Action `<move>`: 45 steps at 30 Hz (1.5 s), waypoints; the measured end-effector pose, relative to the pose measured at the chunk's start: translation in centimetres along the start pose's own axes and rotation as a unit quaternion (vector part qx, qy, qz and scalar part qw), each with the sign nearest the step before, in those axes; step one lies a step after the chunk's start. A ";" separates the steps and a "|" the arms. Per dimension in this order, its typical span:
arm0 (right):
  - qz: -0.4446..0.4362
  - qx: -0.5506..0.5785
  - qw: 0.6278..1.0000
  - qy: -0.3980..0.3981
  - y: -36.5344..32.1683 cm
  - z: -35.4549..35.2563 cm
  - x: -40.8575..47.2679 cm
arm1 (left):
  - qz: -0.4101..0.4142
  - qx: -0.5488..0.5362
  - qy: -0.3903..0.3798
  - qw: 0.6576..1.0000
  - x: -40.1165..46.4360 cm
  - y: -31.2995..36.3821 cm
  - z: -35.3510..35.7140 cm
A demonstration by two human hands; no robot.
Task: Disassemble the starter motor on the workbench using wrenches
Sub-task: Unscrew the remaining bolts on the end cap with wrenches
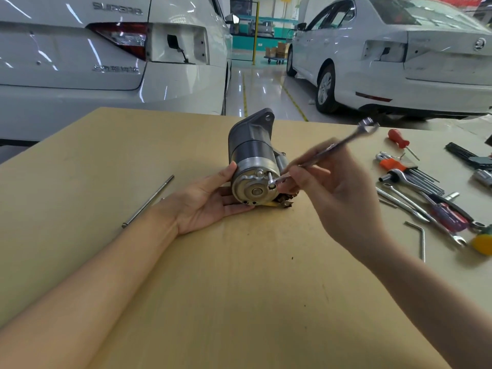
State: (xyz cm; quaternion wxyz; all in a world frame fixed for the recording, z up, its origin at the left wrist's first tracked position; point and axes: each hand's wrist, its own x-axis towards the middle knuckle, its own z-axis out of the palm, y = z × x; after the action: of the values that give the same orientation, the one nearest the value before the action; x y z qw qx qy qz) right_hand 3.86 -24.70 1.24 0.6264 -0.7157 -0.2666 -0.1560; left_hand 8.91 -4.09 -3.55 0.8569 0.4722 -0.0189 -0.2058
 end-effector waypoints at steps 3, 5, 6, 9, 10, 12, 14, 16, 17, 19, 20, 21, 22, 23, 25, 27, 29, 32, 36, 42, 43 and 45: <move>-0.110 -0.213 0.966 -0.096 -1.0 0.1 1.8 | 0.002 -0.003 0.004 1.000 0.0 0.0 -0.1; -0.174 -0.305 0.920 -0.172 -1.9 0.8 3.0 | 0.006 -0.006 0.004 1.000 0.0 0.0 -0.2; -0.188 -0.342 0.893 -0.226 -2.5 1.3 3.4 | 0.008 -0.002 0.002 1.000 -0.1 0.0 -0.2; -0.192 -0.491 0.764 -0.371 -3.4 2.9 3.6 | 0.000 -0.003 0.003 1.000 -0.4 0.1 0.1; -0.204 -0.533 0.722 -0.391 -3.4 3.5 3.4 | 0.001 -0.006 0.017 1.000 -0.4 0.1 0.2; -0.233 -0.561 0.686 -0.401 -3.4 4.0 2.8 | 0.000 -0.006 0.029 1.000 -0.3 0.2 0.4; -0.243 -0.539 0.702 -0.397 -3.3 3.3 2.2 | -0.006 -0.006 0.036 0.999 -0.3 0.2 0.5; -0.244 -0.447 0.784 -0.356 -2.5 2.2 1.2 | -0.025 -0.011 0.038 0.999 -0.3 0.0 0.2; -0.231 -0.365 0.849 -0.305 -1.8 1.7 0.5 | -0.030 -0.014 0.033 0.999 -0.3 0.0 0.1; -0.131 -0.163 0.965 -0.160 -0.6 1.0 -1.2 | -0.015 -0.008 0.024 1.000 -0.4 0.2 0.2; -0.052 -0.053 0.993 -0.094 -0.2 0.9 -1.8 | -0.002 -0.003 0.023 1.000 -0.3 0.2 0.2; 0.020 0.047 0.998 -0.037 0.2 0.9 -2.0 | 0.005 0.000 0.020 1.000 -0.2 0.2 0.1; 0.079 0.116 0.990 0.006 0.5 0.8 -2.1 | 0.005 0.003 0.015 1.000 -0.2 0.2 0.0; 0.127 0.159 0.978 0.037 0.7 0.7 -2.0 | 0.004 0.005 0.008 1.000 -0.1 0.1 -0.1; 0.189 0.240 0.949 0.074 0.9 0.4 -1.7 | -0.001 0.007 -0.005 1.000 0.0 0.1 -0.2; 0.229 0.306 0.920 0.087 1.2 0.2 -1.5 | -0.001 0.004 -0.005 1.000 0.0 0.1 -0.1; 0.246 0.343 0.902 0.094 1.5 0.3 -1.5 | -0.001 -0.001 -0.009 1.000 0.0 0.1 -0.2; 0.243 0.369 0.891 0.100 2.0 0.3 -1.3 | -0.001 0.000 -0.010 1.000 0.0 0.1 -0.1; 0.230 0.376 0.893 0.089 2.2 0.4 -1.4 | 0.001 -0.001 -0.013 1.000 -0.1 0.1 0.0; 0.082 0.184 0.979 0.044 1.4 -0.3 -0.8 | -0.002 -0.003 -0.012 1.000 -0.1 0.1 -0.1; 0.050 0.120 0.991 0.030 1.1 -0.4 -0.4 | -0.002 -0.003 -0.012 1.000 -0.1 0.1 -0.2; -0.009 -0.021 1.000 -0.001 0.4 -0.5 0.6 | 0.000 0.001 -0.011 1.000 0.0 0.0 -0.3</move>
State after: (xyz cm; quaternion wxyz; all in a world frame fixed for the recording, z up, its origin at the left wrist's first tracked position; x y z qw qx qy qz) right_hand 4.58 -25.06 1.33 0.6092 -0.7265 -0.2708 -0.1666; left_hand 8.98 -3.82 -3.68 0.8562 0.4706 -0.0285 -0.2114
